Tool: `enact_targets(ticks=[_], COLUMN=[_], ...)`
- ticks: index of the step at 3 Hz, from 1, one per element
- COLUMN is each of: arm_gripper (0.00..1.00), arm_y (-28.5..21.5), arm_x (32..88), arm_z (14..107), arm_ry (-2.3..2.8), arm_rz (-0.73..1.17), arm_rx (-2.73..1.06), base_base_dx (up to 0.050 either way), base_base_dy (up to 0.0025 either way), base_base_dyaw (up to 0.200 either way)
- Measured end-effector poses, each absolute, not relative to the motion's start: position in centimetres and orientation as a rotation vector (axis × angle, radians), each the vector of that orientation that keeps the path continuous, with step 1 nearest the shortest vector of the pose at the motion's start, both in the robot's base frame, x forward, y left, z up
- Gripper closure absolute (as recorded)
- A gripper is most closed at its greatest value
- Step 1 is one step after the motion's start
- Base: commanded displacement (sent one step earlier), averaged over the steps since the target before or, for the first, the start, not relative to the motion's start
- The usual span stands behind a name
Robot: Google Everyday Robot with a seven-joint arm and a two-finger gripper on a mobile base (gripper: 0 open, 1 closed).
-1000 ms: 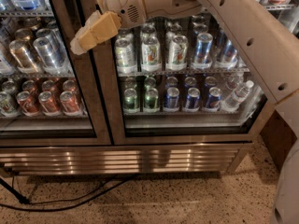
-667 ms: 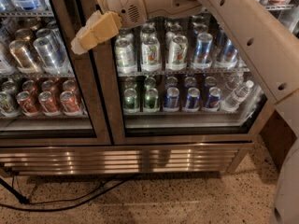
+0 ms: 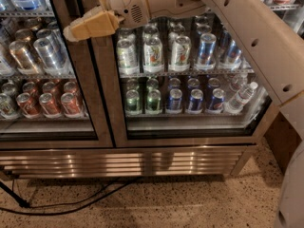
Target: Open right fridge door
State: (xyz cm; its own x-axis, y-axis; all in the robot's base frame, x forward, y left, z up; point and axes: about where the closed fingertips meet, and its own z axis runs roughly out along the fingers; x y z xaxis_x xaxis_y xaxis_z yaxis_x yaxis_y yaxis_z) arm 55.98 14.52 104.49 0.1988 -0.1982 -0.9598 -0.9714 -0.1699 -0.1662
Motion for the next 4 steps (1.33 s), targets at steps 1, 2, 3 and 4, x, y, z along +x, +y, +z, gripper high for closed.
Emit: enact_targets(ticks=[1,2,3,4], arm_gripper=[0.65,0.89,1.0,1.0], arm_y=[14.52,14.52,14.55,14.55], arm_x=[55.98,55.98,55.97,55.97], arm_z=[104.49,104.49,104.49,104.49], arm_ry=[1.146,1.146,1.145,1.145], arm_rz=[1.068,1.068,1.068,1.068], arm_rx=[-1.563,-1.563,-1.563,-1.563], base_base_dx=[0.0,0.0,0.0,-0.05], base_base_dy=[0.0,0.0,0.0,-0.00001], base_base_dyaw=[0.0,0.0,0.0,0.0])
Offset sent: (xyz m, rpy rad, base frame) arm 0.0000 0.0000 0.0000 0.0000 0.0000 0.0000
